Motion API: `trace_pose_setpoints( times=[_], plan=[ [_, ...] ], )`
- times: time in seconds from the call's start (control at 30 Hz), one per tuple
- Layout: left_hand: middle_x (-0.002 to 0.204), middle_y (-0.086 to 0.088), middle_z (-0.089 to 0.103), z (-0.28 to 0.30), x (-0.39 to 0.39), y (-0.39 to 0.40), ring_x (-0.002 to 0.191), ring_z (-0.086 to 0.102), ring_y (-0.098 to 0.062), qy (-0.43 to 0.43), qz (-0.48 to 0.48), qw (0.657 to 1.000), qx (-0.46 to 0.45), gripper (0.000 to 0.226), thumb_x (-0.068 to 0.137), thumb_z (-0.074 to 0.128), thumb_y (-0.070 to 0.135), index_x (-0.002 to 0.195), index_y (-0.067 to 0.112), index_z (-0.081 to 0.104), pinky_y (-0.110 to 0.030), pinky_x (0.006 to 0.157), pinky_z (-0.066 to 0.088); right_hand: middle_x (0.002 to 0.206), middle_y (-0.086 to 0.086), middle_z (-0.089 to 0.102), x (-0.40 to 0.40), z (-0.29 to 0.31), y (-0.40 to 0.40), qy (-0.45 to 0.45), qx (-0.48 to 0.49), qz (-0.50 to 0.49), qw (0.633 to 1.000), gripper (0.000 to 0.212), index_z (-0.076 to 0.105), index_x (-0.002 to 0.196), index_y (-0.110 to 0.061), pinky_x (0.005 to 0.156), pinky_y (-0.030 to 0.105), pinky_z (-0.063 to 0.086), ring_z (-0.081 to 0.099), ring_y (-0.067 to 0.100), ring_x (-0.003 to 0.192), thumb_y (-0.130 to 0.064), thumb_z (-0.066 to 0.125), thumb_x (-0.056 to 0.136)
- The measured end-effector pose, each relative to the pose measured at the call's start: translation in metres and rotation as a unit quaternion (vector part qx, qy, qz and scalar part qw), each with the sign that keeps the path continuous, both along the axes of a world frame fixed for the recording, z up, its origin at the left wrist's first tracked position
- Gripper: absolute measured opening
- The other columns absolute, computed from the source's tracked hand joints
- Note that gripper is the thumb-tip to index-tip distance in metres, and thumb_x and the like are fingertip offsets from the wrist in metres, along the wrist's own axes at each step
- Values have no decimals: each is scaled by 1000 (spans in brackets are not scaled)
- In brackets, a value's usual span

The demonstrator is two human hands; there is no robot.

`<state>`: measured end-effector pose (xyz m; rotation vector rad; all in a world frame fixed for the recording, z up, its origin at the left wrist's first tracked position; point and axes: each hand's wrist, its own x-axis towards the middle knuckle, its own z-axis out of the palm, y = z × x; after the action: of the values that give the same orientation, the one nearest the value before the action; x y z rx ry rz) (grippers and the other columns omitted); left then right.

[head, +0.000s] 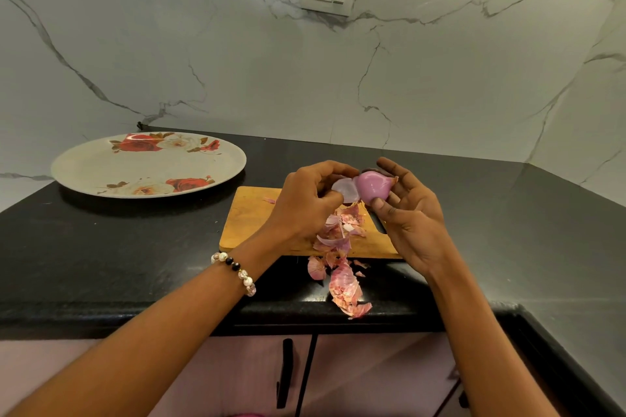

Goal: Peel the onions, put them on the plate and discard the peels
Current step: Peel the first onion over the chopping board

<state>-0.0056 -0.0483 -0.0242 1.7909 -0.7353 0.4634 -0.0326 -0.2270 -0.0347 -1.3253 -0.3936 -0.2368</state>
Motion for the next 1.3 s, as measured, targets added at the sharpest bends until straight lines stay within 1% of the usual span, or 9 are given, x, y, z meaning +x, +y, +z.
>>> trace_pose_setpoints(
  times=[0.1,0.23,0.3,0.37,0.47,0.63,0.87,1.17,1.3],
  plan=[
    [104,4,69,0,1,1,94,67,-6,12,-7,1000,-4,33,88,57,1,116,14,65,-18,78,55,118,7,70,0,1,1,9,30,20,999,98,57,127,-15,86,29,58,67,24,113,-34,100,42],
    [104,3,70,0,1,0,91,67,-9,36,1,999,-13,32,90,54,4,118,14,66,-23,77,57,125,8,65,-1,0,2,-7,2,-8,1000,85,55,128,-22,90,29,57,62,27,119,-32,95,55],
    [102,0,71,1,1,-1,87,68,-12,46,-2,999,-24,28,93,52,8,117,11,67,-26,76,58,128,7,61,-1,0,2,-28,-34,-37,998,65,52,128,-24,93,29,55,58,30,125,-6,81,74],
    [99,0,71,2,-1,-1,84,68,-11,51,-12,998,-32,26,94,58,19,116,10,67,-24,75,57,127,4,60,-2,0,2,-47,-70,-53,995,66,51,128,-24,93,27,54,56,28,126,19,64,80],
    [100,6,69,5,-4,-1,86,67,-3,36,-1,999,2,48,77,70,39,117,12,67,-16,77,54,128,6,59,-5,1,3,-63,-82,-37,994,69,49,129,-22,90,25,54,59,23,122,26,58,80],
    [98,3,70,2,-1,1,81,64,0,2,37,999,7,26,85,70,12,110,10,70,-8,74,50,133,10,58,-4,0,2,-68,-103,-26,992,71,50,130,-19,90,26,54,57,23,126,20,68,73],
    [90,1,71,2,0,2,75,62,1,-20,75,997,6,21,82,73,19,100,9,74,-5,69,48,125,1,63,-6,-2,3,-58,-213,-82,972,65,58,125,-19,84,25,56,61,16,113,14,78,72],
    [96,-6,71,0,1,1,80,57,-5,-83,115,989,45,17,88,67,15,101,7,72,-2,69,43,120,1,64,-7,2,7,-38,-207,-109,972,72,57,130,-13,81,18,54,66,4,101,-21,84,64],
    [97,-5,70,-1,1,0,82,57,-7,-81,108,989,61,16,90,64,15,103,7,70,-1,70,43,111,-3,69,-9,2,8,-38,-216,-122,968,58,65,118,-18,77,16,53,67,3,93,-24,83,64]
  ],
)
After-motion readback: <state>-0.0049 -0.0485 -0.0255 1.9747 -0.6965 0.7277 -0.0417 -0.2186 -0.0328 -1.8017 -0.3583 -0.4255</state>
